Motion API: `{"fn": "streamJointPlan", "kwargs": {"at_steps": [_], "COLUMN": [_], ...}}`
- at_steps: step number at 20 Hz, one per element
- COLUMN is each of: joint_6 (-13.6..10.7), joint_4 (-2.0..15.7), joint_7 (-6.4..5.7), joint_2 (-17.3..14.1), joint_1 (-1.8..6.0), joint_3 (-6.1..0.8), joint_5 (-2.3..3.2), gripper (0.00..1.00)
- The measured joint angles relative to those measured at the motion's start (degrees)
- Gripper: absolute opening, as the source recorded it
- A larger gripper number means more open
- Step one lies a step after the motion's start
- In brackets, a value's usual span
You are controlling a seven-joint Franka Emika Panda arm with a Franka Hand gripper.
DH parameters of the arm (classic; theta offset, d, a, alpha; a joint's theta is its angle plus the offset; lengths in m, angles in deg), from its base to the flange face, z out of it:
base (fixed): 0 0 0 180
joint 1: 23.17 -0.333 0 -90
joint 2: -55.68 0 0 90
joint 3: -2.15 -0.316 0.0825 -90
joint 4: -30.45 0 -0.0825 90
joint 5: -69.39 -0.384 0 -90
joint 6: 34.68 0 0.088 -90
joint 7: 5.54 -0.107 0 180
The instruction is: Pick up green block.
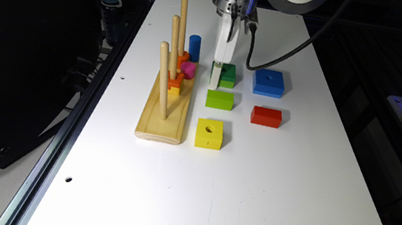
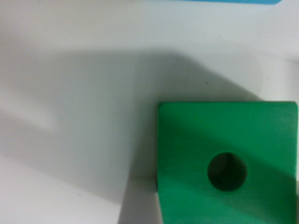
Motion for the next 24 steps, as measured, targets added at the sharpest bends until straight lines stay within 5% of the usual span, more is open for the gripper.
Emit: {"fn": "streamJointPlan", "kwargs": {"at_steps": [4, 5, 24], "joint_6": [0.0, 0.0, -0.7], "joint_4": [0.0, 0.0, -0.07], "joint_7": [0.0, 0.0, 0.0], "joint_2": [0.0, 0.0, 1.6], "joint_1": [0.0, 0.0, 0.04], "joint_3": [0.0, 0.0, -0.01], "joint_5": [0.0, 0.0, 0.0], "gripper": [1.0, 0.0, 0.0]}}
